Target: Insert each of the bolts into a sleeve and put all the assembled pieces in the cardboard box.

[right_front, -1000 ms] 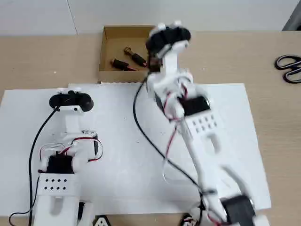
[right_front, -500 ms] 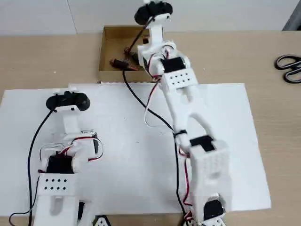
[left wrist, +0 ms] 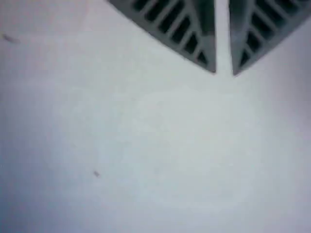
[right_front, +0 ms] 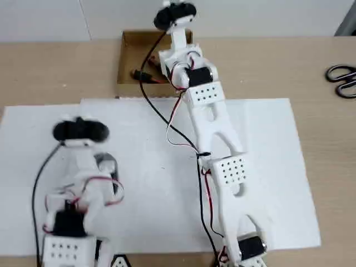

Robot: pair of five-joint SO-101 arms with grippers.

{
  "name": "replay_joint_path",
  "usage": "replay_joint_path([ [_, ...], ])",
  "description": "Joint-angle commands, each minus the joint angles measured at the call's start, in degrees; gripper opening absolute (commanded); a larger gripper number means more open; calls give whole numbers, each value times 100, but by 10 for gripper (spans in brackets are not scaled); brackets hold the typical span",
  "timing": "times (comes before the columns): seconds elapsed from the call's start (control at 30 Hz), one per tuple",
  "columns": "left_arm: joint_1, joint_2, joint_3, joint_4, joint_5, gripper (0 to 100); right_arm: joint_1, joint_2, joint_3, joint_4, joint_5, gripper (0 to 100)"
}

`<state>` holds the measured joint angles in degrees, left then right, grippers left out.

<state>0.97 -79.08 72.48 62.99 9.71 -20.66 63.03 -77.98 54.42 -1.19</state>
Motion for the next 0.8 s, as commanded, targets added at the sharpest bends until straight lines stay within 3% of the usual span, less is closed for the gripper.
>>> replay_joint_path([
  [0.0,220,-941,409,220,-229,6,31,-101,-633,470,79,199],
  [0.23,220,-2497,734,818,-255,6,57,-101,-1415,1613,88,199],
  [0.43,211,-2444,725,897,-255,6,22,-145,-1855,2642,79,199],
  [0.77,211,-2444,945,897,-255,6,-48,-1560,-1837,4171,44,198],
])
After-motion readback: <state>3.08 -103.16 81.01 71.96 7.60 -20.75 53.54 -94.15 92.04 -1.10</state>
